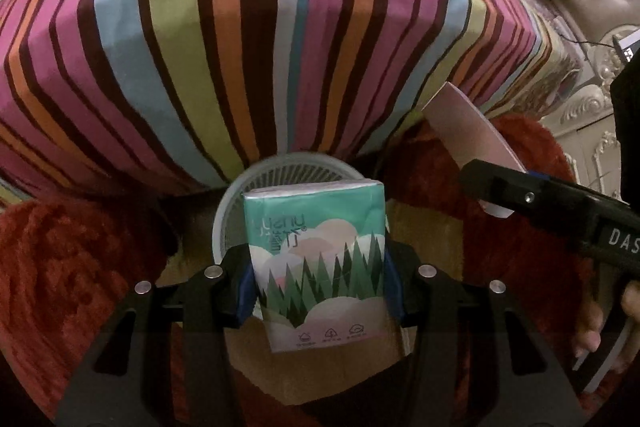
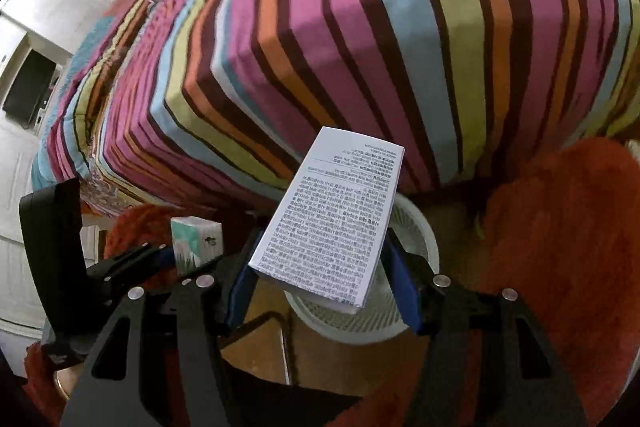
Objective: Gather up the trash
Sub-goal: 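Open both tools over the wastebasket to drop the tissue pack and box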
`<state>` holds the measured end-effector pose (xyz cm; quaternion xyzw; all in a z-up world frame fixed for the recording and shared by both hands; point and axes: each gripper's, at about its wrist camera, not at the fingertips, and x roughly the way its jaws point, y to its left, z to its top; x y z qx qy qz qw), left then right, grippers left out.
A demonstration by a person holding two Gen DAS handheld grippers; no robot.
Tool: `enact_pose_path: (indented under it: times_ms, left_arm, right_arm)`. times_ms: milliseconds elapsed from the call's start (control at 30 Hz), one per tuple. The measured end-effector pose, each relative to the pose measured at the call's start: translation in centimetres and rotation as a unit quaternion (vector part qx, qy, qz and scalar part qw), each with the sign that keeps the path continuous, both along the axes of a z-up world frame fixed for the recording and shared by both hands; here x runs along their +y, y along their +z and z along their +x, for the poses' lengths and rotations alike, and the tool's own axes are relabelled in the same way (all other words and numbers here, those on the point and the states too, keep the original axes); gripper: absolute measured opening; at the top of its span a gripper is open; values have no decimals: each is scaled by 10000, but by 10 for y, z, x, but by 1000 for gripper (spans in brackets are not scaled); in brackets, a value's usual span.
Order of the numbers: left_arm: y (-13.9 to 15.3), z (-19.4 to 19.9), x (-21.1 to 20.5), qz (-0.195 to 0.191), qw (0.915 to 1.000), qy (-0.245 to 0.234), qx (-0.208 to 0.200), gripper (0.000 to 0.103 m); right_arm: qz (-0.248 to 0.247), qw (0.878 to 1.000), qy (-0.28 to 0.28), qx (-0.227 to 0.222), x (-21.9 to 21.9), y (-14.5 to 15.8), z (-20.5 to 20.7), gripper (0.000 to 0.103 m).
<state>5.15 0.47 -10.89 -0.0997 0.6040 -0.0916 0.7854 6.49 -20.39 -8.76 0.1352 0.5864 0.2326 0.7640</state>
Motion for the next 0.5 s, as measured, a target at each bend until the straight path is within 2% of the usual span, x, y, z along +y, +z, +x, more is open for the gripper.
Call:
enact_pose_path:
  times_ms: [267,500]
  left_arm:
    - [-30,2,-16,339,9970,-216,665,50]
    - [-68,18,-25,348,9896,-236,1376,50]
  right_arm:
    - [-136,9978,147,635,5,-27,4,56]
    - [-247,9941,203,1041,12,-46,14,53]
